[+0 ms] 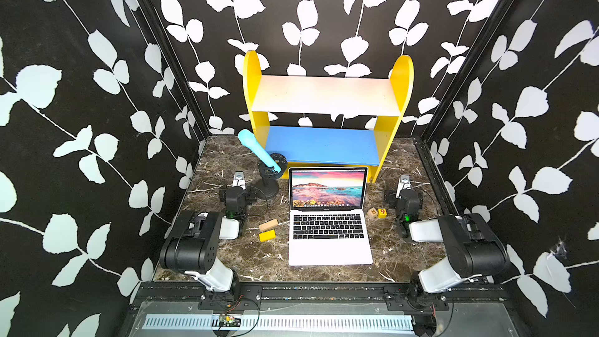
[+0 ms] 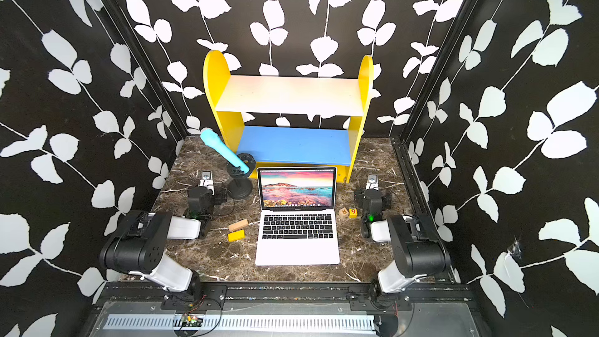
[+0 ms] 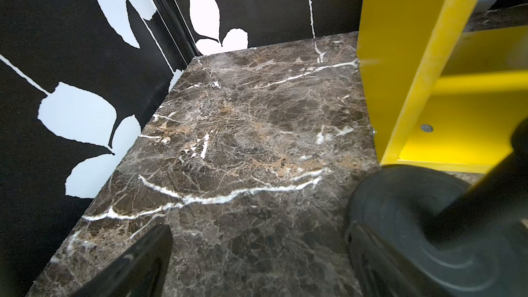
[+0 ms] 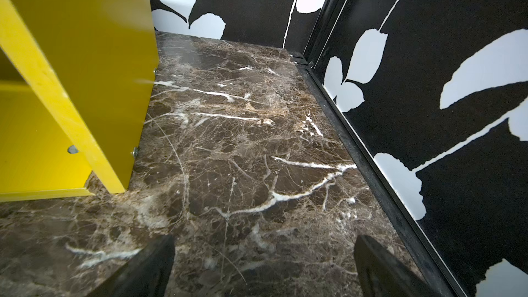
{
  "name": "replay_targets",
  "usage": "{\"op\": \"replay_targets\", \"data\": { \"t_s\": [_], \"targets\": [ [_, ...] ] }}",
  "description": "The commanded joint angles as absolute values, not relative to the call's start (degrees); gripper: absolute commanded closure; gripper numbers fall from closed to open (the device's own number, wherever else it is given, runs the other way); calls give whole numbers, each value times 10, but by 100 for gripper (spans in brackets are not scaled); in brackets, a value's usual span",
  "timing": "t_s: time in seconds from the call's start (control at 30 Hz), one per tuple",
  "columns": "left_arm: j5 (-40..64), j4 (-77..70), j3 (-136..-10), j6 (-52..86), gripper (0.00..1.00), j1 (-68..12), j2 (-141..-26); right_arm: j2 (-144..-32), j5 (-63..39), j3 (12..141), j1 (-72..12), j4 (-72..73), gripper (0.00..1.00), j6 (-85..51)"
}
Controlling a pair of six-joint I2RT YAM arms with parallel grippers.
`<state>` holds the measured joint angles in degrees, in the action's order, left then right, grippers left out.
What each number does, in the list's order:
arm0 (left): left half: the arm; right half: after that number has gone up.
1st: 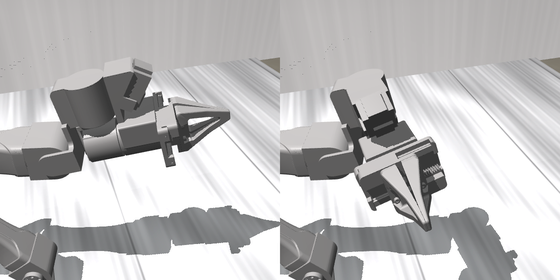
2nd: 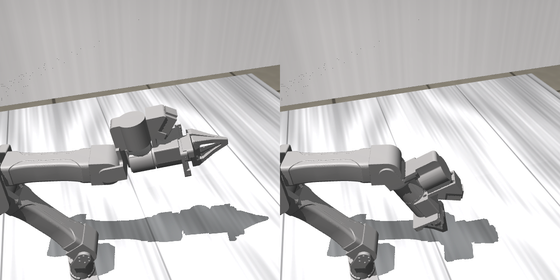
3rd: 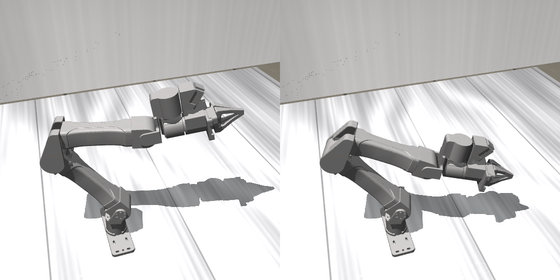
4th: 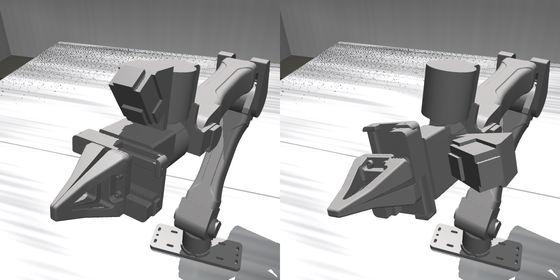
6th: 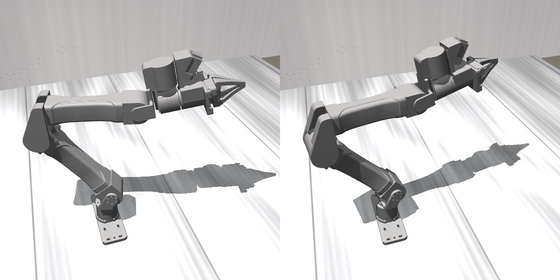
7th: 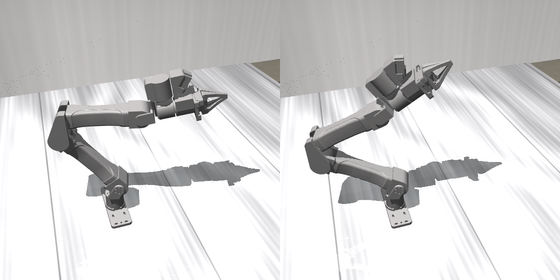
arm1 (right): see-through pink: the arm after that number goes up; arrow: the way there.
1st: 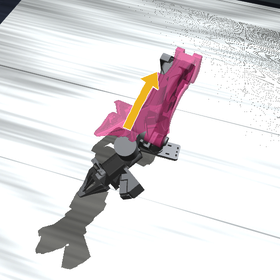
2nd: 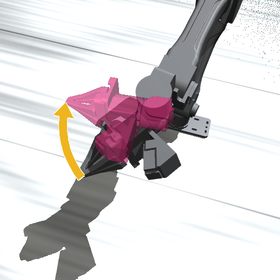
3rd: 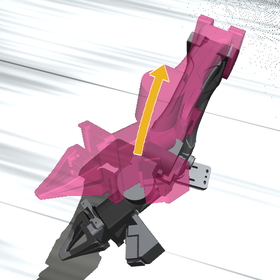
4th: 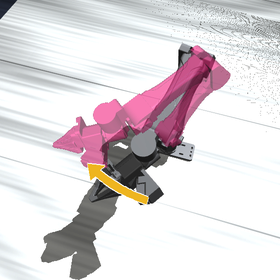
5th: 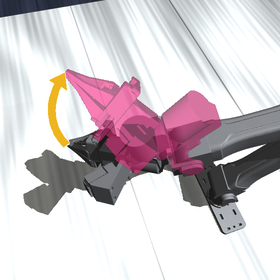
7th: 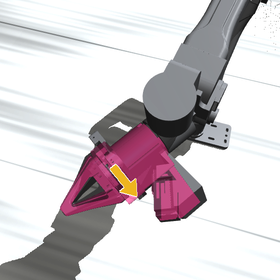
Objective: Close the laptop lid and set it aside
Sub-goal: Close the lid of the laptop.
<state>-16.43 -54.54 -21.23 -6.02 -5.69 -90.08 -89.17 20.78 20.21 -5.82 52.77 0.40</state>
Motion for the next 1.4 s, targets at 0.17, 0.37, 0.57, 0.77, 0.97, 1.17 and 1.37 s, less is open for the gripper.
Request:
{"op": "replay_targets", "data": {
  "t_s": [0.17,0.37,0.57,0.77,0.97,1.17,1.37],
  "targets": [
    [-160,-551,-217,-58,2,-58,-896,-880,210,212,-56,534,0,-2],
    [-160,-552,-217,-58,2,-58,-896,-880,200,215,-51,529,0,-4],
    [-162,-575,-206,-68,1,-60,-893,-840,196,197,-57,532,1,8],
    [-214,-436,-216,-48,1,-75,-769,-679,238,270,-62,256,1,-69],
    [-255,-188,-259,144,2,-75,-610,-601,167,373,-61,78,1,-165],
    [-222,87,-332,400,2,-69,-538,-569,129,441,-61,-54,0,-369],
    [-109,96,-329,426,2,-67,-475,-566,-28,461,-56,-46,2,-377]
  ]
}}
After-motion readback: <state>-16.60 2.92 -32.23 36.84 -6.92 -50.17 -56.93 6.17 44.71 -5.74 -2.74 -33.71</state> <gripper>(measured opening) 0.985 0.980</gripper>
